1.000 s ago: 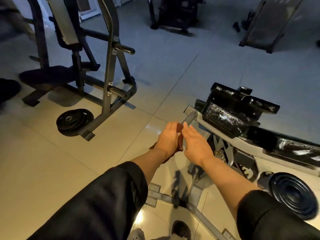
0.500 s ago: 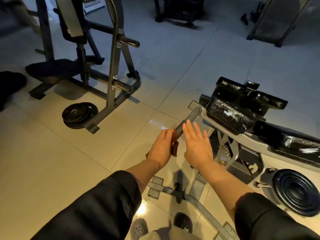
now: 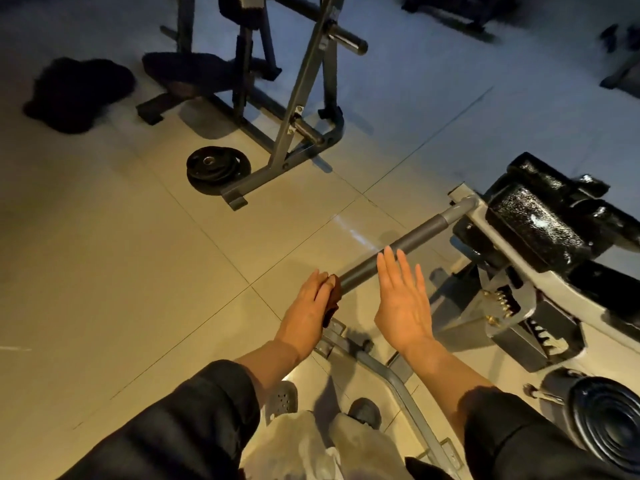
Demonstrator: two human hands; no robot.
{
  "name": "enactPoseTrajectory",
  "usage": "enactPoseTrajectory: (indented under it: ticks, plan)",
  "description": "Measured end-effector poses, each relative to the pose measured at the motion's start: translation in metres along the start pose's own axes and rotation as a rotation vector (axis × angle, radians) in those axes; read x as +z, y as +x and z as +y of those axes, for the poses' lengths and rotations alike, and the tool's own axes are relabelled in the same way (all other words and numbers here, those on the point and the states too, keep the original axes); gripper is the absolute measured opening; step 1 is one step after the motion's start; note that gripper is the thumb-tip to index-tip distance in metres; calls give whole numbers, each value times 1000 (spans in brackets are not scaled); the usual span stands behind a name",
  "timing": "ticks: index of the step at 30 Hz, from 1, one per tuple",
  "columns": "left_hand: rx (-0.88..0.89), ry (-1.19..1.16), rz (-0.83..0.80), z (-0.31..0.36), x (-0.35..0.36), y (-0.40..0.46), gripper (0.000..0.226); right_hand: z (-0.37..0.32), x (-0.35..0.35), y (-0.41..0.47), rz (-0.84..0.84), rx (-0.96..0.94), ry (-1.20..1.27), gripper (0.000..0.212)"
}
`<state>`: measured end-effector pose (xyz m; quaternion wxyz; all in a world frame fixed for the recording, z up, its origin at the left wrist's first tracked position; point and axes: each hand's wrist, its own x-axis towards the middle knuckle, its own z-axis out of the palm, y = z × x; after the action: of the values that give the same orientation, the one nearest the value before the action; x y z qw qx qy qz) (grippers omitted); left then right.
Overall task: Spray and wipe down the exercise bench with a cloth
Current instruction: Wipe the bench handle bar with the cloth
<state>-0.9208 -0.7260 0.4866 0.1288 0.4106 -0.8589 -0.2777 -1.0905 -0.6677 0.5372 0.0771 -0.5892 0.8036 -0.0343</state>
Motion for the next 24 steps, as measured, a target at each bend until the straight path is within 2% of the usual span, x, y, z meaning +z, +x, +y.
enactPoseTrajectory:
  ticks: [3,6,9,12,13,15,19,22,24]
  plan:
    - [-22,-65,-30,-7,-10,-7,57,-1,1,-2,44,-16,20,89]
    - [-27,-134,86,-2,-26,-1,48,-3,3,-4,176,-62,204,70]
    - [48,-275,226,32,-55,21,43,-16,-14,1,192,-49,681,38]
    - [142,-384,224,75,-73,53,42,-33,-56,5,17,64,1343,36]
    - [156,-418,209,87,-73,63,44,-33,-67,8,0,92,1523,36]
    - [183,-436,176,107,-68,79,45,-26,-80,13,79,120,1724,36]
    - [323,-310,113,141,-54,96,52,7,-92,19,337,233,1790,39]
    - [469,-147,50,143,-44,102,51,37,-95,18,566,435,1750,39]
    - [434,-90,58,137,-43,105,42,59,-92,17,676,553,1663,41]
